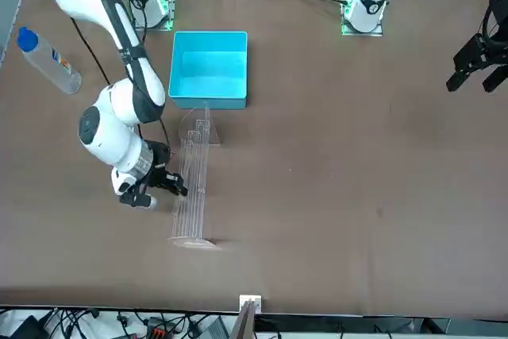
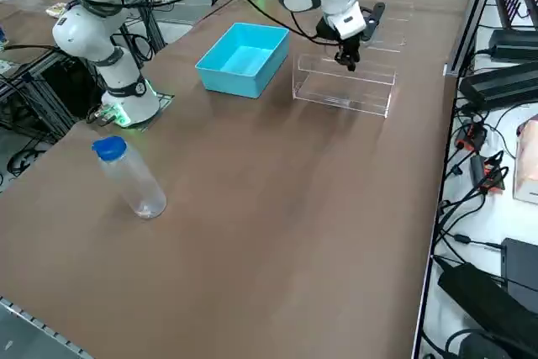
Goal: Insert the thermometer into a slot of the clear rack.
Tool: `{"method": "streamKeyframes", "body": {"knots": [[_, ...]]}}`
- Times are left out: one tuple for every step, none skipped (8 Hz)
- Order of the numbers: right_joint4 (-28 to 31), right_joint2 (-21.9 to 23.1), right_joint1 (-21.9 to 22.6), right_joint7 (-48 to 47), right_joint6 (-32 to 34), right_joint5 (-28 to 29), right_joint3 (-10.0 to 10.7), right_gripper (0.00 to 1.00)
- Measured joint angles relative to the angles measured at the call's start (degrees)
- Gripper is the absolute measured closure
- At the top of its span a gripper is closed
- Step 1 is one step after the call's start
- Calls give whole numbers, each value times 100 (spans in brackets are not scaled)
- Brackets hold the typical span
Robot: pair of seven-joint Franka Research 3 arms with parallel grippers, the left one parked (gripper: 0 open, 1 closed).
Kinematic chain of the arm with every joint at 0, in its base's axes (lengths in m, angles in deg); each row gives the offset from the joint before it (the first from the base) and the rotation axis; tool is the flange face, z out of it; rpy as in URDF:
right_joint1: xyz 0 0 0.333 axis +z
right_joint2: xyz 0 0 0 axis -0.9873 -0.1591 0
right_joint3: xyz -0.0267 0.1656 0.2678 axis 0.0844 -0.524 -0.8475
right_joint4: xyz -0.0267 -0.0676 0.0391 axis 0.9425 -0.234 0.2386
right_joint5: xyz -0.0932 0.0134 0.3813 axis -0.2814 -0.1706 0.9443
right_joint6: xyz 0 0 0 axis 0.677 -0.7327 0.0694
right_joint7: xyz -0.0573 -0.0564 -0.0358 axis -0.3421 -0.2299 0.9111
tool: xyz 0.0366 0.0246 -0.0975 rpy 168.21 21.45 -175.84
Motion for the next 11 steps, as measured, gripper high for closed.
{"method": "streamKeyframes", "body": {"knots": [[0, -15, 0, -4, 0, -30, 2, 78], [0, -26, 2, -9, -1, -31, 2, 78], [0, -27, 4, -11, -1, -31, 2, 78], [0, -27, 6, -11, -1, -31, 2, 78], [0, -27, 10, -11, -1, -32, 1, 78], [0, -28, 11, -11, -1, -32, 1, 78], [0, -28, 15, -11, -1, -33, 2, 78], [0, -28, 25, -11, -1, -36, 2, 78], [0, -28, 46, -11, -1, -46, 2, 78], [-17, -29, 69, -11, -14, -61, 1, 78], [-62, -29, 82, -11, -17, -73, 1, 77]]}}
